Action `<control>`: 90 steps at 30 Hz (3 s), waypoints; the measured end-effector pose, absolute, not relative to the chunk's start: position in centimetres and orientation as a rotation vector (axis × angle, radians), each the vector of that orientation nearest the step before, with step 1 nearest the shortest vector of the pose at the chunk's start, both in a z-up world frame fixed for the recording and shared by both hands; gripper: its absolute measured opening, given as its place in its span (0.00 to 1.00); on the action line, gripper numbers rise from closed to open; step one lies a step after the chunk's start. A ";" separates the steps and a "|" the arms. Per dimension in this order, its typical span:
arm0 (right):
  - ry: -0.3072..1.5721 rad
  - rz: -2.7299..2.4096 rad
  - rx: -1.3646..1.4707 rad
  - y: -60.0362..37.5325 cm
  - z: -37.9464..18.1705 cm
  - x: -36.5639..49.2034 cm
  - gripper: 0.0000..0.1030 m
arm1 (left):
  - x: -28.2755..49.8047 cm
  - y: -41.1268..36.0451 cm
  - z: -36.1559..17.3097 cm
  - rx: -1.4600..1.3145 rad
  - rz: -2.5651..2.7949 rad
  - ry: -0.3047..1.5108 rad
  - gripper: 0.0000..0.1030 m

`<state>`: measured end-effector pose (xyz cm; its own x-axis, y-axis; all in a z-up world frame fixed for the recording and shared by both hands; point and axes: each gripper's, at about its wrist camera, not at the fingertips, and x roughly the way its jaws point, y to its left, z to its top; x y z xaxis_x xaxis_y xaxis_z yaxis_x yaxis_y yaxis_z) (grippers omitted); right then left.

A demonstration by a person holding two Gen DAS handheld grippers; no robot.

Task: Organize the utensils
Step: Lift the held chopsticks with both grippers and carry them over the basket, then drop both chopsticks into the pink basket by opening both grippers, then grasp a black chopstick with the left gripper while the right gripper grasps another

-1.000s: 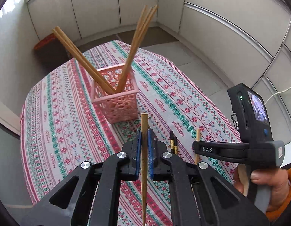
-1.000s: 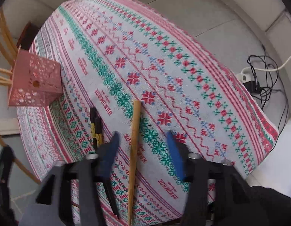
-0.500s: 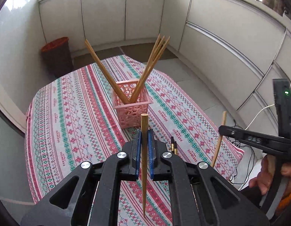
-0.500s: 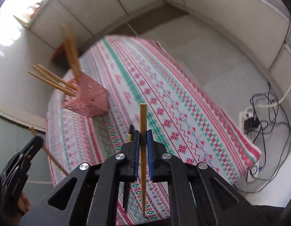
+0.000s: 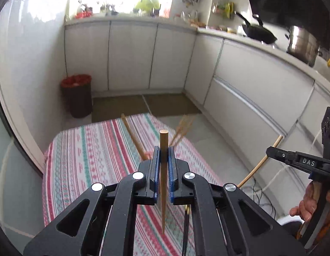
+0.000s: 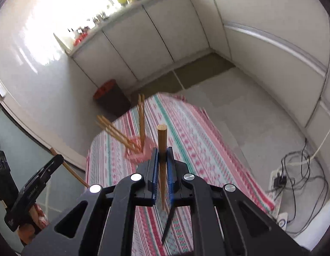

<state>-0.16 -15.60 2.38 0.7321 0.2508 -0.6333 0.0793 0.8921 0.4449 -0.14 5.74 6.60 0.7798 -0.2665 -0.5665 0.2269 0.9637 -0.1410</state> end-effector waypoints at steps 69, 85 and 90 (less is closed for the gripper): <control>0.834 -0.143 0.278 -14.0 -6.8 3.6 0.92 | 6.6 1.5 -6.0 0.081 -0.168 0.971 0.93; 1.152 -0.149 0.734 -21.6 -14.6 3.2 0.92 | 12.4 -3.7 -20.0 0.003 -0.160 1.425 0.92; 1.183 -0.132 0.740 -21.3 -15.0 3.5 0.92 | 14.2 -3.8 -21.0 0.028 -0.090 1.422 0.91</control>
